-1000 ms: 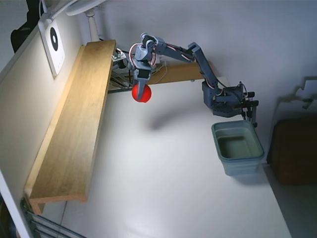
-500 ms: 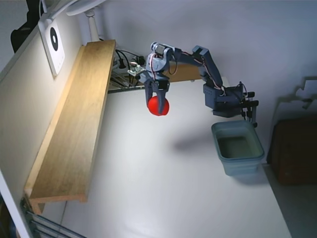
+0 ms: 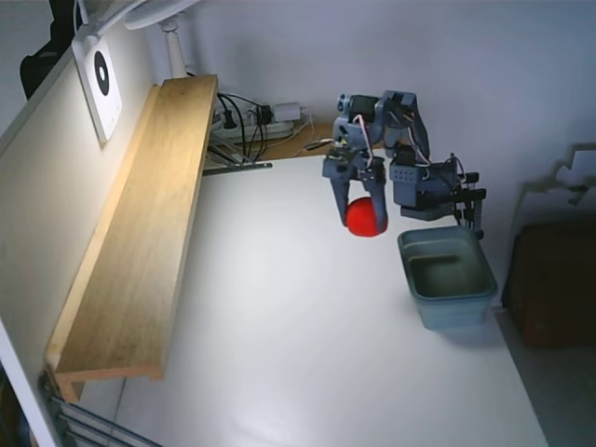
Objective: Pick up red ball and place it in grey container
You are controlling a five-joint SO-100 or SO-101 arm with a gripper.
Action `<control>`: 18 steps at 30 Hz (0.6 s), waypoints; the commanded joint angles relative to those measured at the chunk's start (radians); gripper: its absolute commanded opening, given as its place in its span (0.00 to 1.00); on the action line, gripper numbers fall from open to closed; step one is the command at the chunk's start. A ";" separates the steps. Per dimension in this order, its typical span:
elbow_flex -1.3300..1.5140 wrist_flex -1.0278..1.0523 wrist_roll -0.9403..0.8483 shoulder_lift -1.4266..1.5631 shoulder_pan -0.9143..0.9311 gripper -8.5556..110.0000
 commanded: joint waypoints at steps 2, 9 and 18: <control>-0.037 0.010 0.003 0.026 -0.144 0.27; -0.037 0.010 0.003 0.026 -0.307 0.27; -0.037 0.010 0.003 0.026 -0.307 0.27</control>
